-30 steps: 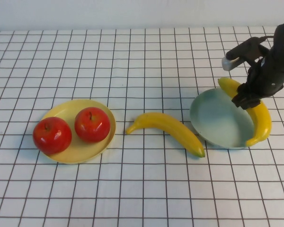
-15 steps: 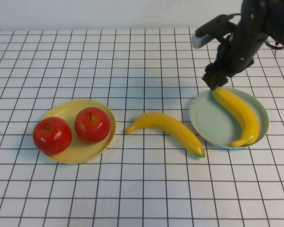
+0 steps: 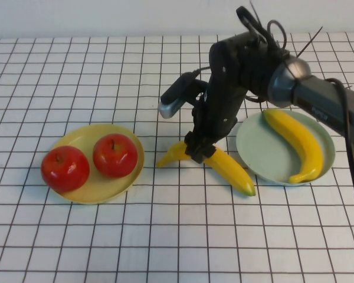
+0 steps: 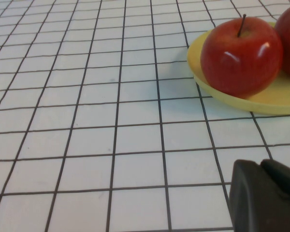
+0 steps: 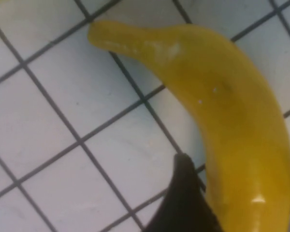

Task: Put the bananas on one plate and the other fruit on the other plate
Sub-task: Put another type of fruit in the right plate

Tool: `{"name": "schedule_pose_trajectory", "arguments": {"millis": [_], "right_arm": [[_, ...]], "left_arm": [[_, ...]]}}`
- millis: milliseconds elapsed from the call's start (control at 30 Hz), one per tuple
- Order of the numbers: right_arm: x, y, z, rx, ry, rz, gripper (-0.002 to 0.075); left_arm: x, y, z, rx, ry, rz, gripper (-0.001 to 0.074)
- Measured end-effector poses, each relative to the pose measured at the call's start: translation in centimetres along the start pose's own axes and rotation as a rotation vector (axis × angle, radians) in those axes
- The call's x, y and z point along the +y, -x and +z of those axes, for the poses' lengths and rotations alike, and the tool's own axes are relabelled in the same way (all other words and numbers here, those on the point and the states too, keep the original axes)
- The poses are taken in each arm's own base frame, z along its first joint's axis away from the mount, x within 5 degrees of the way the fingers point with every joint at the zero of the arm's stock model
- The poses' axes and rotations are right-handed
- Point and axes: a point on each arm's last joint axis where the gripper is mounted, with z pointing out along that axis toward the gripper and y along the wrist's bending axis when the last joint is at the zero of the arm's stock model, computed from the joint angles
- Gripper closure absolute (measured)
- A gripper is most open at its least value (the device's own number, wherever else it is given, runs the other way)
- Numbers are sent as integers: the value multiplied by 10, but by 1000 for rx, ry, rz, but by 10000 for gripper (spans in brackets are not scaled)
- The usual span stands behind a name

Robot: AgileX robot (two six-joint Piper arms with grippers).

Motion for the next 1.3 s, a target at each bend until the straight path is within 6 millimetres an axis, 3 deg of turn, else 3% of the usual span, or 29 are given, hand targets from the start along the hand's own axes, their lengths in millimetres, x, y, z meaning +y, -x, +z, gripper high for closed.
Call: {"name": "schedule_pose_trajectory", "arguments": {"millis": [167, 333, 500, 600, 700, 800, 900, 1100, 1300], "right_arm": [[-4, -7, 26, 85, -27, -24, 277], [-4, -8, 31, 106, -22, -26, 284], [-5, -6, 27, 95, -36, 43, 407], [-12, -6, 13, 73, -56, 111, 407], [-27, -12, -14, 47, -78, 201, 407], [-49, -22, -42, 10, -108, 282, 407], [-72, -35, -54, -4, -133, 349, 407], [-100, -66, -39, 71, -127, 481, 407], [-99, -86, -14, 155, -69, 532, 398]], "left_arm": [[0, 0, 0, 0, 0, 0, 737], [0, 0, 0, 0, 0, 0, 737], [0, 0, 0, 0, 0, 0, 737], [0, 0, 0, 0, 0, 0, 737], [0, 0, 0, 0, 0, 0, 737], [0, 0, 0, 0, 0, 0, 738], [0, 0, 0, 0, 0, 0, 737], [0, 0, 0, 0, 0, 0, 737], [0, 0, 0, 0, 0, 0, 737]]}}
